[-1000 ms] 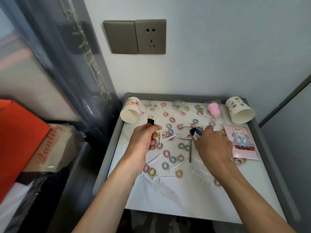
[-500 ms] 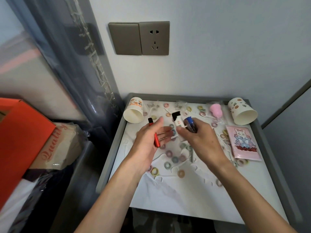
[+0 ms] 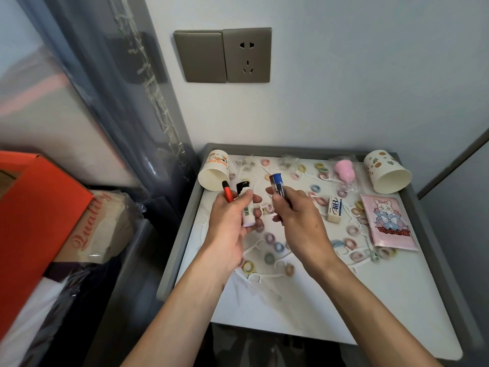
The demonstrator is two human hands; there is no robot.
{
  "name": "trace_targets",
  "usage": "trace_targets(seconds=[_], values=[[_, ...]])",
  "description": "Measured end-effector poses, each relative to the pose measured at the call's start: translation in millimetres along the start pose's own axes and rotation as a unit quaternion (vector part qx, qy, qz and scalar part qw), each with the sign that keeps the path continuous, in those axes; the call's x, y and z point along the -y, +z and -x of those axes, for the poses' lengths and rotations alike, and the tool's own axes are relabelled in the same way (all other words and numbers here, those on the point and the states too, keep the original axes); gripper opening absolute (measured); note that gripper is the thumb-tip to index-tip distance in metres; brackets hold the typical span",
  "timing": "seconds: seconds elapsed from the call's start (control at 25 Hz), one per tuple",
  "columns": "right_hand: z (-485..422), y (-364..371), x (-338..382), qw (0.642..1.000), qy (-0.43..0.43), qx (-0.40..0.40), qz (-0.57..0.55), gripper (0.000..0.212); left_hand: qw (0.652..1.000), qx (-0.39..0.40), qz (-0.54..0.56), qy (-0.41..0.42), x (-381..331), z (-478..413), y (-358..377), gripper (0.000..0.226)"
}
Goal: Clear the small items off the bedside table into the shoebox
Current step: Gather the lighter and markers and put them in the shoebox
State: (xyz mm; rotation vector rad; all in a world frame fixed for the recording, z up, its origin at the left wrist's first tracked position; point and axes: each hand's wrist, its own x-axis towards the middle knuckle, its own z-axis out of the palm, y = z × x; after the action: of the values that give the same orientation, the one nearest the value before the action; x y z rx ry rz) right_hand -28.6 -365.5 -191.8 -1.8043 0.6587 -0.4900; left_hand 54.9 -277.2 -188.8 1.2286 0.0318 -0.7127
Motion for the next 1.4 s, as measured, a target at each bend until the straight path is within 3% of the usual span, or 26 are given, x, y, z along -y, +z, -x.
trace_targets(seconds=[0.2, 0.36, 0.48, 0.56, 0.8, 0.96, 1.08, 1.2, 1.32, 1.4], values=[[6.8, 3.7, 9.2, 0.994, 0.019, -0.026, -0.106, 0.007, 0.999, 0.041, 0.016, -0.008, -4.4, 8.9, -4.1, 0.015], [20.4, 14.5, 23.4, 0.993, 0.002, -0.052, -0.102, 0.016, 0.996, 0.057, 0.065, -0.006, -16.5, 27.9, -20.1, 0.025], [32.1, 20.1, 35.4, 0.992, -0.022, -0.048, -0.115, 0.007, 0.992, 0.061, 0.108, -0.020, -28.0, 47.0, -37.0, 0.025], [43.3, 25.7, 49.2, 0.991, -0.036, -0.051, -0.120, 0.003, 0.990, 0.064, 0.124, -0.009, -37.3, 60.8, -47.1, 0.039], [73.1, 48.9, 100.3, 0.995, -0.090, -0.011, -0.030, 0.007, 0.990, 0.095, 0.082, 0.063, -74.7, 108.6, -68.2, 0.028], [84.6, 59.4, 140.4, 0.975, -0.203, -0.026, 0.089, 0.010, 0.989, 0.023, -0.026, 0.145, -106.9, 135.0, -100.1, 0.027], [83.4, 72.9, 174.3, 0.979, -0.181, 0.091, 0.011, 0.011, 0.966, 0.029, -0.169, 0.191, -131.1, 152.9, -126.9, 0.024], [88.4, 101.8, 199.9, 0.959, -0.153, 0.222, -0.090, 0.026, 0.954, 0.037, -0.209, 0.211, -151.5, 166.0, -154.0, 0.024], [89.6, 134.3, 216.5, 0.951, -0.096, 0.235, -0.178, 0.024, 0.958, 0.004, -0.203, 0.203, -165.1, 170.3, -184.5, 0.031], [88.8, 153.6, 224.7, 0.944, -0.046, 0.231, -0.231, 0.021, 0.961, -0.019, -0.193, 0.198, -171.8, 172.1, -203.9, 0.025]])
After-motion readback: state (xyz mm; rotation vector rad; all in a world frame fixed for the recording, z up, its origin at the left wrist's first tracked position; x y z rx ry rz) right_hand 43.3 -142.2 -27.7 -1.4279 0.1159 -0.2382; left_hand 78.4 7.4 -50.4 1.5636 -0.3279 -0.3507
